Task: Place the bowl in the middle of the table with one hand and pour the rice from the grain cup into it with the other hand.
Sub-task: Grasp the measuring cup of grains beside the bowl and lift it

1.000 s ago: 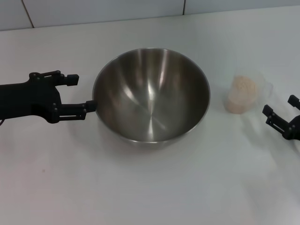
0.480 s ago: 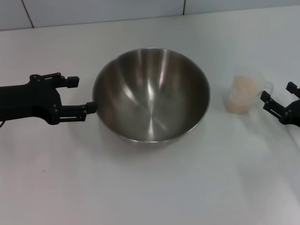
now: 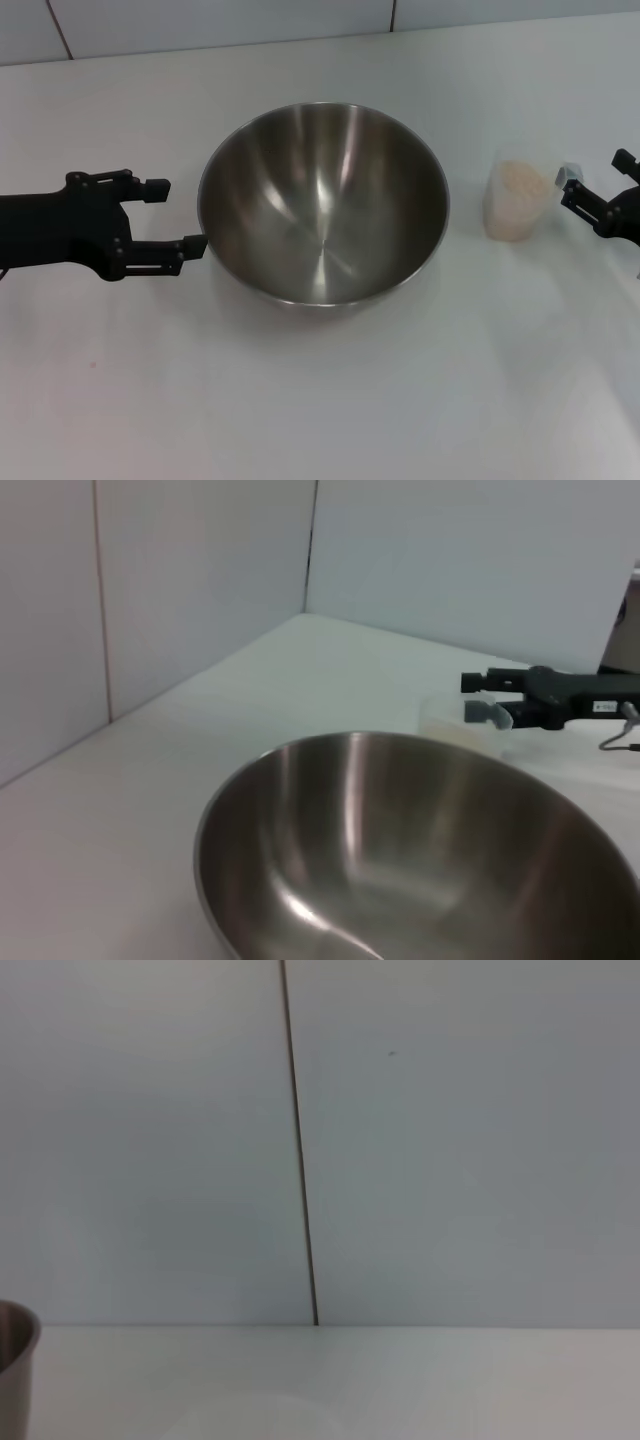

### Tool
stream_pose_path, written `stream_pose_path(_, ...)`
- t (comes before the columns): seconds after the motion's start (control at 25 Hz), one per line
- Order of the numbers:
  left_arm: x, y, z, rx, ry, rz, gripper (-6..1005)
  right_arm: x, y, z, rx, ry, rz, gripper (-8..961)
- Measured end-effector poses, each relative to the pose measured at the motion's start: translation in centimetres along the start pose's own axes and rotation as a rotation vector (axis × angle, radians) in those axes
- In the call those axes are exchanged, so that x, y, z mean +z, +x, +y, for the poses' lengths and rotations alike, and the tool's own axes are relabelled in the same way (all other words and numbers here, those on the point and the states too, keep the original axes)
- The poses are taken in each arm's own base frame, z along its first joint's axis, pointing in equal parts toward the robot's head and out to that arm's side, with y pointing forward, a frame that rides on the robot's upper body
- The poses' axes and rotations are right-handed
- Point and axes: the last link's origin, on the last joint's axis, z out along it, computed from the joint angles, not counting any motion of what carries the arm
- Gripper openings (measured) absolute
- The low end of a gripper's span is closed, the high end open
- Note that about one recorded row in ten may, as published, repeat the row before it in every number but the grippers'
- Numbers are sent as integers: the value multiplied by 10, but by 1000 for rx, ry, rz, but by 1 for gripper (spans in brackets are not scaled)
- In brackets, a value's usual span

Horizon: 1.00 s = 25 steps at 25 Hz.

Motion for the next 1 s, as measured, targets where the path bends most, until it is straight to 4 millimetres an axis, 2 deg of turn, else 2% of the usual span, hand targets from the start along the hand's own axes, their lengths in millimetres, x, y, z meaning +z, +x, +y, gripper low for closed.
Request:
stream_pose_path(0.28, 1, -1, 0, -9, -5, -6, 847, 7, -2, 2, -6, -7, 1, 828)
stream_pose_path(0.48, 0, 0, 0, -3, -2, -6, 847, 11, -2, 10, -11, -20, -6, 760)
stream_pose_path(0.88, 0, 2, 0, 2, -8, -6, 847, 13, -2, 13, -18, -27, -14, 293)
stream_pose_path(1.0, 1, 2, 0, 3, -10, -6, 847, 13, -2, 13, -18, -27, -15, 223)
